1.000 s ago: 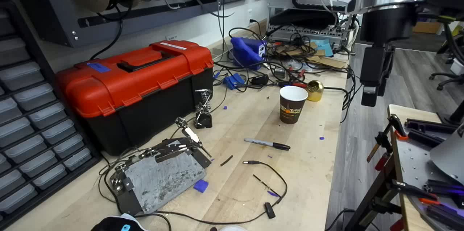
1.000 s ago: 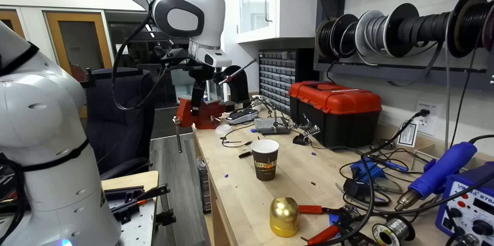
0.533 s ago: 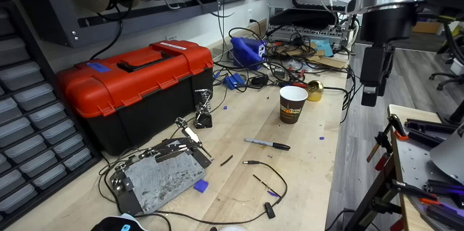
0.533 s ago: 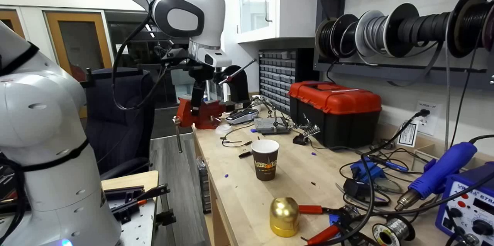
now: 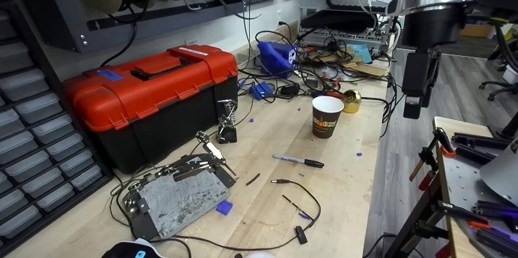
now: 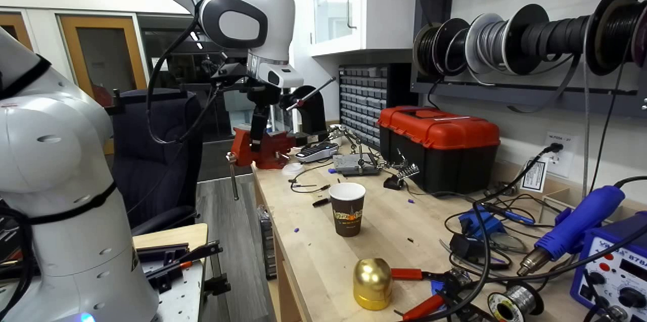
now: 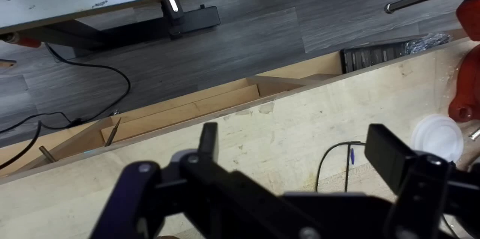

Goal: Pick up the black and white pen and put it in the cup

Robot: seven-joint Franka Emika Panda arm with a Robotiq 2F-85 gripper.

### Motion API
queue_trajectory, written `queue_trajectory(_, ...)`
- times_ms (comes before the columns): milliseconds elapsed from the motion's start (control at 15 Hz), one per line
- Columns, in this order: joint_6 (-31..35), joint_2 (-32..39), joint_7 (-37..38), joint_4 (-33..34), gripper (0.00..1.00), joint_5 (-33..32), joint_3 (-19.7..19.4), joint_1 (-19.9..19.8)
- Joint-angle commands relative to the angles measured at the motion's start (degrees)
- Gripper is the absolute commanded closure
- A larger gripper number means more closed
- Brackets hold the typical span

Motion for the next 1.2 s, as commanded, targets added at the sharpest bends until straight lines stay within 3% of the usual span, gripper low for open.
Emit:
queue_trajectory(0,-0.2,0.0,-0.1,0.1,0.00,0.1,0.2,-0.3)
queue_trajectory(667,2.3,4.6,0.0,2.4,0.00,-0.9,0.9,-0.8)
queue_trajectory(1133,6.4,14.7,3.9,10.3,0.00,-8.9,4.8,-1.1)
